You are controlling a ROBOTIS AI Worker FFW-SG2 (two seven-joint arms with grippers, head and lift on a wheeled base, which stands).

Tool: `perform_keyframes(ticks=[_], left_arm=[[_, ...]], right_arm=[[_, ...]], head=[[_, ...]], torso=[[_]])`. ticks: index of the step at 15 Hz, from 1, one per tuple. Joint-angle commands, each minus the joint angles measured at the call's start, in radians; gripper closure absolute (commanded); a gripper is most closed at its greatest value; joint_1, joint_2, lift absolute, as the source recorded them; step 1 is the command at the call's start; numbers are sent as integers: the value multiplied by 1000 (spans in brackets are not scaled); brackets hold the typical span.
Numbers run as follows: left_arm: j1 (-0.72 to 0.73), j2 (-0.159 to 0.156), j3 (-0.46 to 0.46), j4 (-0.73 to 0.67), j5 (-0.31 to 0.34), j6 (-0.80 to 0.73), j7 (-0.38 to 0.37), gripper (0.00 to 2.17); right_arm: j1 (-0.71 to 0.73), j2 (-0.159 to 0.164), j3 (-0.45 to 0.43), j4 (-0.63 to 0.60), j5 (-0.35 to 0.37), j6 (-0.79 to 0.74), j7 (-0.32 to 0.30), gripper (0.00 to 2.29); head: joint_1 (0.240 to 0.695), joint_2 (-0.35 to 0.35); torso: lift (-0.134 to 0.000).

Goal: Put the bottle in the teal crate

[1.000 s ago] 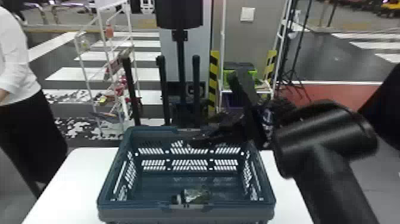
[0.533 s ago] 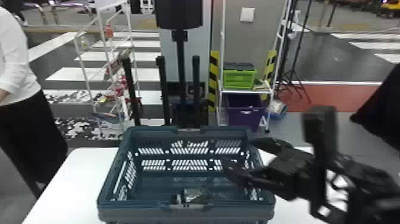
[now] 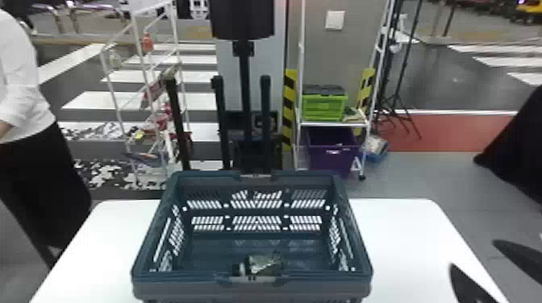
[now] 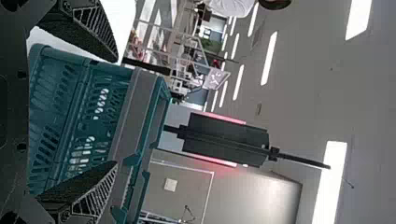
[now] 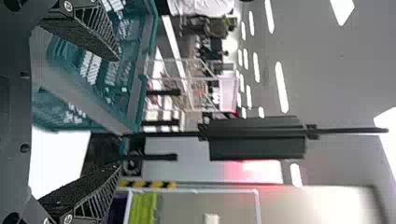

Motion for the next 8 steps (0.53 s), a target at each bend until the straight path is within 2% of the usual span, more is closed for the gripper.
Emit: perform_keyframes(ticks=[1, 3, 4, 6, 8], left_arm=[[-7, 5, -9, -12, -1, 31, 0, 100], [-5, 10, -11, -26, -4, 46, 0, 100], [-5, 14, -16, -35, -5, 77, 2, 100], [-7, 19, -22, -43, -5, 80, 11, 100], [-11, 19, -22, -43, -5, 86, 14, 100]], right_arm=[[88, 9, -17, 144, -27, -315, -1, 76], [115, 9, -17, 264, -18, -496, -5, 80], [134, 9, -1, 290, 8, -554, -33, 80], [172, 9, 51, 325, 39, -628, -108, 80], [227, 9, 148, 327, 80, -646, -235, 76]], head=[[499, 0], [499, 0], [499, 0], [499, 0], [499, 0]], torso=[[0], [0], [0], [0], [0]])
